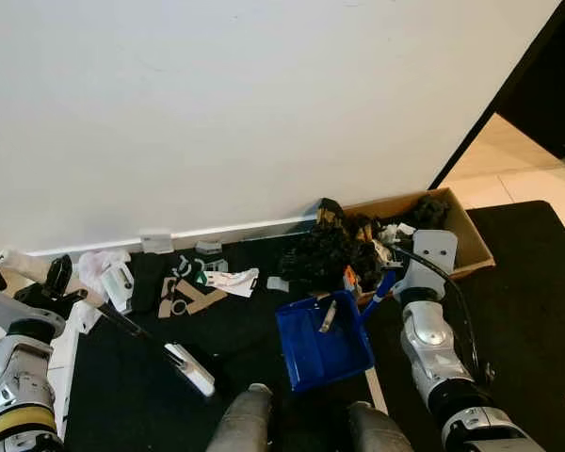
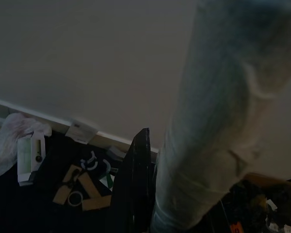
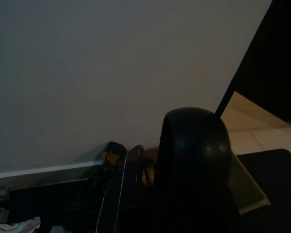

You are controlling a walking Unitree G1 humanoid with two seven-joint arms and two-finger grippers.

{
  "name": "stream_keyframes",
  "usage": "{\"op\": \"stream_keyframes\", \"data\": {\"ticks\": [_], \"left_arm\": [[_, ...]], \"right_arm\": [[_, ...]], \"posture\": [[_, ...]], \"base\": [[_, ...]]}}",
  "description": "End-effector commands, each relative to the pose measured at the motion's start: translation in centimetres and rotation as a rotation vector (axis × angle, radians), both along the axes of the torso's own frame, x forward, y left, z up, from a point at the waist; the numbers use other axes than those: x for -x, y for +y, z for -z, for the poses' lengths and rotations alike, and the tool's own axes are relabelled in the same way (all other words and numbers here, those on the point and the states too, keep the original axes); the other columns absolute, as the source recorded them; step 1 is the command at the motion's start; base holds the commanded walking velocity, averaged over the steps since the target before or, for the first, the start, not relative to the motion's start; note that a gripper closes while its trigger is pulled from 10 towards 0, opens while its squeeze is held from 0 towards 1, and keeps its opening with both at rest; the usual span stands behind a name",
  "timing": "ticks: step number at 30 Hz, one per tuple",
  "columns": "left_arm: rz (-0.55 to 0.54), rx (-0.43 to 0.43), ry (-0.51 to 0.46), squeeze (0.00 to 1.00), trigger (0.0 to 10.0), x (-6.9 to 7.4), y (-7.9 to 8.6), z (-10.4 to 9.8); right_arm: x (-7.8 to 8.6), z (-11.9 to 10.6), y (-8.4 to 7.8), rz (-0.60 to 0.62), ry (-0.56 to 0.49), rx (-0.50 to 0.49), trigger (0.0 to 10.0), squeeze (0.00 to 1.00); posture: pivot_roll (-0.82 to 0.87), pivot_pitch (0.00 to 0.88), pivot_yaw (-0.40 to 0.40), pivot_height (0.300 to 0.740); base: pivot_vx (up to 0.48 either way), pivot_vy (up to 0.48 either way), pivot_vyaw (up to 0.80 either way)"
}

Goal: Sweep floor

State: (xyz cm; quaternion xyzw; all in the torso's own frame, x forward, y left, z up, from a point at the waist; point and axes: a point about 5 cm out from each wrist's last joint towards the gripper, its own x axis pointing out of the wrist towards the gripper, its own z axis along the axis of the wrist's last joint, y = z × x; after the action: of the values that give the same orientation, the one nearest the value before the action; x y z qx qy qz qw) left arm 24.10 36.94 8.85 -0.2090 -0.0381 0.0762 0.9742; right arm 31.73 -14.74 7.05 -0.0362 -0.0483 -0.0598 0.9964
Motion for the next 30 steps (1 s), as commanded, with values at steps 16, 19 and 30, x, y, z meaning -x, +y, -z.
{"op": "stream_keyframes", "data": {"ticks": [16,19,30], "left_arm": [[0.291,0.127,-0.003,0.00,10.0,0.7,-4.4,0.4],[0.309,0.081,0.008,0.00,10.0,0.9,-4.8,0.2],[0.330,-0.423,-0.042,0.00,10.0,-0.9,-4.5,-4.1]], "right_arm": [[1.1,2.2,-0.2,0.009,0.101,0.004,10.0,0.00],[1.1,2.2,-0.2,0.008,0.102,0.003,10.0,0.00],[1.0,2.1,0.0,0.003,0.103,0.003,10.0,0.00]], "posture": [[0.21,0.257,-0.039,0.740],[0.21,0.257,-0.039,0.740],[0.22,0.255,-0.041,0.740]], "base": [[0.000,0.000,0.00],[0.000,0.000,0.00],[0.000,0.000,0.00]]}}
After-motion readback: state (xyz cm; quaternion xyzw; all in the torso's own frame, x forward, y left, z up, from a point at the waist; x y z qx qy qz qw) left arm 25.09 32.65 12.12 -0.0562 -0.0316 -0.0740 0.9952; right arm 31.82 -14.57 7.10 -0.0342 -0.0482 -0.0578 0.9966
